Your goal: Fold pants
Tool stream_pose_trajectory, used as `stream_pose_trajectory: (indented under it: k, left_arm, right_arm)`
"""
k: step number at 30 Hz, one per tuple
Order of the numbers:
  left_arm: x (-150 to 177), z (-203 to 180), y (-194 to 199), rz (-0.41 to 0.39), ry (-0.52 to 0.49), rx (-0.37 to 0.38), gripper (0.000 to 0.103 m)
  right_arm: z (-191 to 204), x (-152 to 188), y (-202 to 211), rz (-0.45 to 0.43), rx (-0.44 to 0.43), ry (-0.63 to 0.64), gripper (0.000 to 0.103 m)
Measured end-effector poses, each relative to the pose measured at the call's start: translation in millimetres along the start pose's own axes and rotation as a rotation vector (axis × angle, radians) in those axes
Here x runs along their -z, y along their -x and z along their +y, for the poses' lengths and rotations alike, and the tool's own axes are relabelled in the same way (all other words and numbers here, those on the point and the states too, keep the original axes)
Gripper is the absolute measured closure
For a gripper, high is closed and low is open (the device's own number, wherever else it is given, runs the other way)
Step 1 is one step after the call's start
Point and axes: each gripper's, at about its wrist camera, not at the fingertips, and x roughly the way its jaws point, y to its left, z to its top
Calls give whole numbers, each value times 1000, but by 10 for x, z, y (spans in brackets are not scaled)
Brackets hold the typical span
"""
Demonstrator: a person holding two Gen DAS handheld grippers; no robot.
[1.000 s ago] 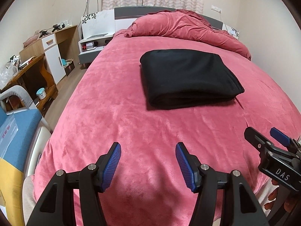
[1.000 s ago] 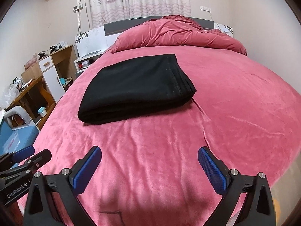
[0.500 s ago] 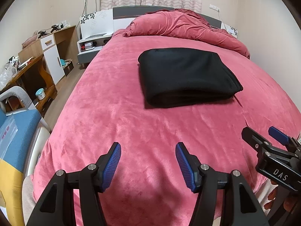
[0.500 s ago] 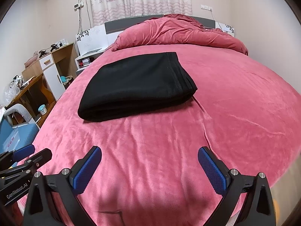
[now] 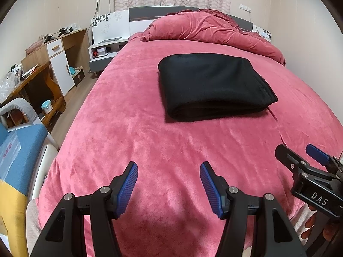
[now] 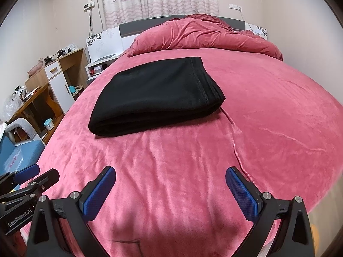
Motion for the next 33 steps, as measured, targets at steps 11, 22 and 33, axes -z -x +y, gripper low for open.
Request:
stream_pose_trajectory:
  k: [11,22,33]
  left_arm:
    - [20,25,-52,30,23,-8,42]
    - [42,-34,-61,38,-9,-17,42]
    - [60,-41,-122,78,-17,-5,42]
  right_arm:
    - [7,16,-18,9,-6,2,0]
    - [3,34,-46,19,-7,-2,0]
    - [5,61,-68,29,-12,-8,0]
